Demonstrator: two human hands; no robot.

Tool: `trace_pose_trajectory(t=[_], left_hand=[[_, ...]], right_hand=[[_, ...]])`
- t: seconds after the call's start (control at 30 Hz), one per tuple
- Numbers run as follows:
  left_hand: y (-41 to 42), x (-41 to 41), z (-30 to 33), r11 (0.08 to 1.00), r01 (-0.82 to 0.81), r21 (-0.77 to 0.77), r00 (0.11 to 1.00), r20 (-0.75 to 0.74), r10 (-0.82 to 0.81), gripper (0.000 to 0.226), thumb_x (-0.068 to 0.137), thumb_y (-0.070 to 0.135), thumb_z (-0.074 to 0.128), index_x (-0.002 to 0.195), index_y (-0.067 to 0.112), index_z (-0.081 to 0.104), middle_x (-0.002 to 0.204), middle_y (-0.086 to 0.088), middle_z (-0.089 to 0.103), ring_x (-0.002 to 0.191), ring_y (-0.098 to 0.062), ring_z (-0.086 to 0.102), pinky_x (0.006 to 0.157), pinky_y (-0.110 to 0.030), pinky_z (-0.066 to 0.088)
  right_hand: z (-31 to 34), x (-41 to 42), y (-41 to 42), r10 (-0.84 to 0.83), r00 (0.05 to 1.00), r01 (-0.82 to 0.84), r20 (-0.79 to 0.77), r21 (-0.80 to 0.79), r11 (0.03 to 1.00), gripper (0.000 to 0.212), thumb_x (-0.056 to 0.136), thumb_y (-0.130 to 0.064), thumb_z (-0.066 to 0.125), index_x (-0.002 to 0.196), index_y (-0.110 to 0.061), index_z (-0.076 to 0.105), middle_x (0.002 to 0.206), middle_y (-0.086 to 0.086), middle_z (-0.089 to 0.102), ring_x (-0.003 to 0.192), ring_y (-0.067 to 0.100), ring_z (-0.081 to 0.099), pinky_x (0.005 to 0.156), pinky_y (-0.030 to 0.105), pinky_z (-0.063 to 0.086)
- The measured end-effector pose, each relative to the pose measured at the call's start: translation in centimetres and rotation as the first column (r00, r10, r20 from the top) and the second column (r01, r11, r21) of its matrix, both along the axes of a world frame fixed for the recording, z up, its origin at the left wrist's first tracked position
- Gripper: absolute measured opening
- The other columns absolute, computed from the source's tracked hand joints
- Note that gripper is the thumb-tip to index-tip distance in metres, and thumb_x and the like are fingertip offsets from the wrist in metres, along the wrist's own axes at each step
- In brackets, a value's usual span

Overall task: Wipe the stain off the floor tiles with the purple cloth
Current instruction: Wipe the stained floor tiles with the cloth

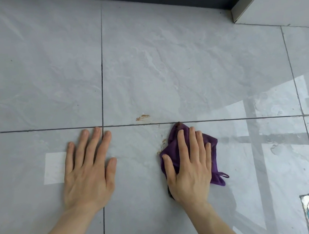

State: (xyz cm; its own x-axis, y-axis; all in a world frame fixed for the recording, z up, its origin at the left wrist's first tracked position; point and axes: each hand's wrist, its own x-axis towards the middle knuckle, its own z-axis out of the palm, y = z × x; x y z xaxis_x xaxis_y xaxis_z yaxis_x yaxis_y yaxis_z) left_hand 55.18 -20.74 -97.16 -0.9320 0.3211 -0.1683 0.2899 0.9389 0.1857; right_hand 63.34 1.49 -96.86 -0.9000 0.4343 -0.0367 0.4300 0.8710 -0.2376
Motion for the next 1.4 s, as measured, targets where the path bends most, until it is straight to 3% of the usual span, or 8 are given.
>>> trace_pose_trajectory(t=[0.2,0.4,0.6,0.8,0.97,1.07,1.2,1.4], left_hand=[[-0.6,-0.8,-0.2,0.999,-0.035,0.002,0.999,0.022,0.035,0.066,0.098,0.041,0.032,0.16,0.023,0.022,0.17,-0.001,0.022,0.159,-0.024,0.013,0.127,-0.055,0.013],[-1.4,-0.7,-0.3,0.999,-0.031,0.009,0.999,0.033,0.031,0.066,0.098,0.041,0.033,0.161,0.023,0.02,0.17,0.0,0.022,0.159,-0.023,0.013,0.127,-0.056,0.015],[-0.5,-1.2,0.2,1.0,-0.028,0.012,0.998,0.05,0.028,0.067,0.098,0.042,0.033,0.161,0.023,0.02,0.17,0.0,0.021,0.159,-0.023,0.011,0.126,-0.056,0.017],[0.3,-1.2,0.5,1.0,-0.013,0.016,0.998,0.063,0.012,0.067,0.099,0.043,0.032,0.161,0.024,0.017,0.171,0.002,0.019,0.16,-0.023,0.01,0.125,-0.058,0.02],[1.0,-1.3,0.7,0.999,0.013,0.032,0.998,0.061,-0.015,0.066,0.099,0.043,0.031,0.161,0.023,0.02,0.17,0.002,0.022,0.159,-0.023,0.012,0.124,-0.058,0.022],[1.0,-1.3,0.8,1.0,0.012,0.027,0.998,0.066,-0.014,0.066,0.098,0.042,0.032,0.16,0.023,0.023,0.169,0.001,0.024,0.159,-0.024,0.013,0.124,-0.058,0.021],[1.1,-0.8,0.8,1.0,0.025,0.019,0.997,0.071,-0.026,0.066,0.099,0.043,0.031,0.161,0.023,0.021,0.169,0.0,0.023,0.159,-0.024,0.012,0.125,-0.058,0.021],[0.0,-0.6,0.4,1.0,0.013,-0.009,0.996,0.086,-0.012,0.066,0.098,0.043,0.031,0.16,0.022,0.023,0.169,0.001,0.023,0.159,-0.023,0.013,0.124,-0.058,0.021]], right_hand=[[-0.5,-6.0,-1.2,-0.011,1.0,0.011,0.002,0.013,1.0,0.066,0.103,-0.052,0.042,0.158,-0.02,0.029,0.169,0.009,0.023,0.157,0.029,0.017,0.126,0.053,0.014],[-0.8,-7.5,-3.0,-0.021,0.985,-0.018,-0.172,-0.221,0.975,0.036,0.104,-0.025,0.039,0.135,-0.017,0.057,0.163,0.002,0.038,0.156,0.02,0.022,0.126,0.051,0.017],[0.3,-3.2,-3.1,0.317,0.943,-0.327,-0.096,-0.104,0.939,0.039,0.104,-0.041,0.045,0.135,-0.023,0.059,0.165,0.004,0.034,0.155,0.028,0.023,0.122,0.059,0.024],[-0.1,-5.4,-2.6,0.05,0.99,-0.061,-0.132,-0.077,0.995,0.049,0.102,-0.03,0.05,0.15,-0.021,0.046,0.165,0.004,0.032,0.156,0.024,0.02,0.124,0.055,0.022],[0.1,-9.9,-1.2,-0.225,0.932,0.119,-0.284,-0.346,0.93,0.031,0.102,-0.023,0.037,0.124,-0.017,0.058,0.159,0.003,0.044,0.154,0.02,0.028,0.126,0.05,0.019],[0.9,-13.6,-2.2,-0.183,0.941,0.029,-0.286,-0.468,0.883,0.036,0.102,-0.027,0.034,0.127,-0.019,0.057,0.16,0.004,0.042,0.154,0.02,0.027,0.126,0.05,0.015],[0.4,-14.3,-4.2,0.152,0.983,-0.161,-0.106,-0.087,0.983,0.046,0.105,-0.044,0.038,0.149,-0.034,0.045,0.167,0.005,0.028,0.157,0.029,0.016,0.125,0.055,0.014],[0.0,-11.7,-4.7,0.307,0.95,-0.307,0.046,-0.013,0.952,0.05,0.105,-0.048,0.035,0.155,-0.038,0.034,0.169,0.008,0.021,0.157,0.037,0.011,0.122,0.063,0.013]])
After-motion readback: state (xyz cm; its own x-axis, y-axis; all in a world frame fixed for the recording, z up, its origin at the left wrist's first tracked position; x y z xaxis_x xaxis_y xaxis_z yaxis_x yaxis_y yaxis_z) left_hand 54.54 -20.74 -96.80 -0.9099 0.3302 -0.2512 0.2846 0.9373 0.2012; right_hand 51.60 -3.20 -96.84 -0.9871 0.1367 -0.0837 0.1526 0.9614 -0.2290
